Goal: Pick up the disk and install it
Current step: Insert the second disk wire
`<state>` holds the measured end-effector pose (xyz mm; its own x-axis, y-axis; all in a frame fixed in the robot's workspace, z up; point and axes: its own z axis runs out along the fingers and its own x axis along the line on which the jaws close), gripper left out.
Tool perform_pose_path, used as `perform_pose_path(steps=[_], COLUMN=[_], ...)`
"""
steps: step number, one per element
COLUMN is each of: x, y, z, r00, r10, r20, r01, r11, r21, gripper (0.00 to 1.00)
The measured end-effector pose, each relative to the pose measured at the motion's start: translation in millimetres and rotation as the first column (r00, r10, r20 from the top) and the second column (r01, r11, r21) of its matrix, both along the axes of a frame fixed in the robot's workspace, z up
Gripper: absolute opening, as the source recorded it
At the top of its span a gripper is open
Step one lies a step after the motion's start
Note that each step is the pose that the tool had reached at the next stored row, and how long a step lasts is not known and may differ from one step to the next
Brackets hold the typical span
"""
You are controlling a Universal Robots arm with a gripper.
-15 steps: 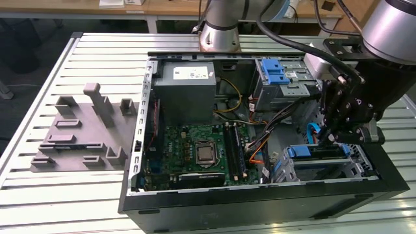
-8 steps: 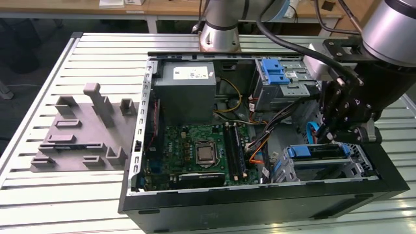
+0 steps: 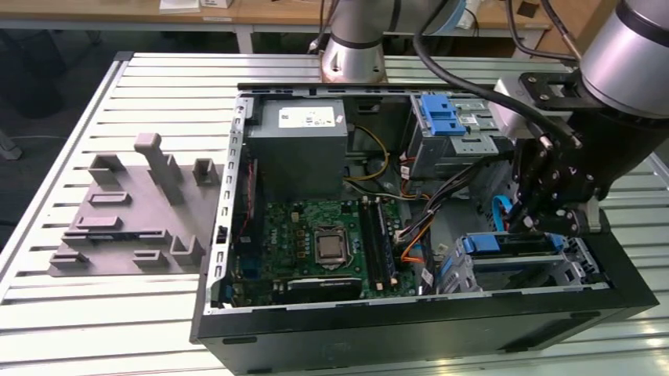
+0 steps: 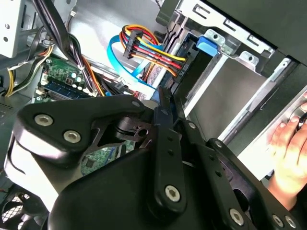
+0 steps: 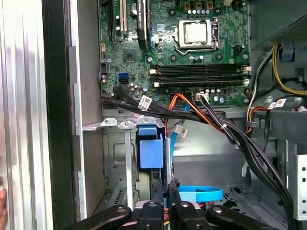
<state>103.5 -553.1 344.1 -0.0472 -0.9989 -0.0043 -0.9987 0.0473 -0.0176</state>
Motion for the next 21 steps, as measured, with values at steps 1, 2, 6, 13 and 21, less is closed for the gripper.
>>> perform_pose_path(steps=[1,2,6,13,21], x=[0.0,0.0,0.2,1.0,3.0], y=[-0.1,-0.3,-1.0,-3.2,-3.4], z=[-0.8,-1.4,-3.4,-4.4,-6.5], r00=[1.0,1.0,1.0,1.0,1.0], r10=[0.0,0.0,0.0,0.0,0.006], r20=[0.0,0.0,0.0,0.0,0.0], r01=[0.0,0.0,0.0,0.0,-0.006], r11=[1.0,1.0,1.0,1.0,1.0], r21=[0.0,0.0,-0.0001,0.0001,0.0], gripper=[0.16,0.16,0.16,0.16,0.16])
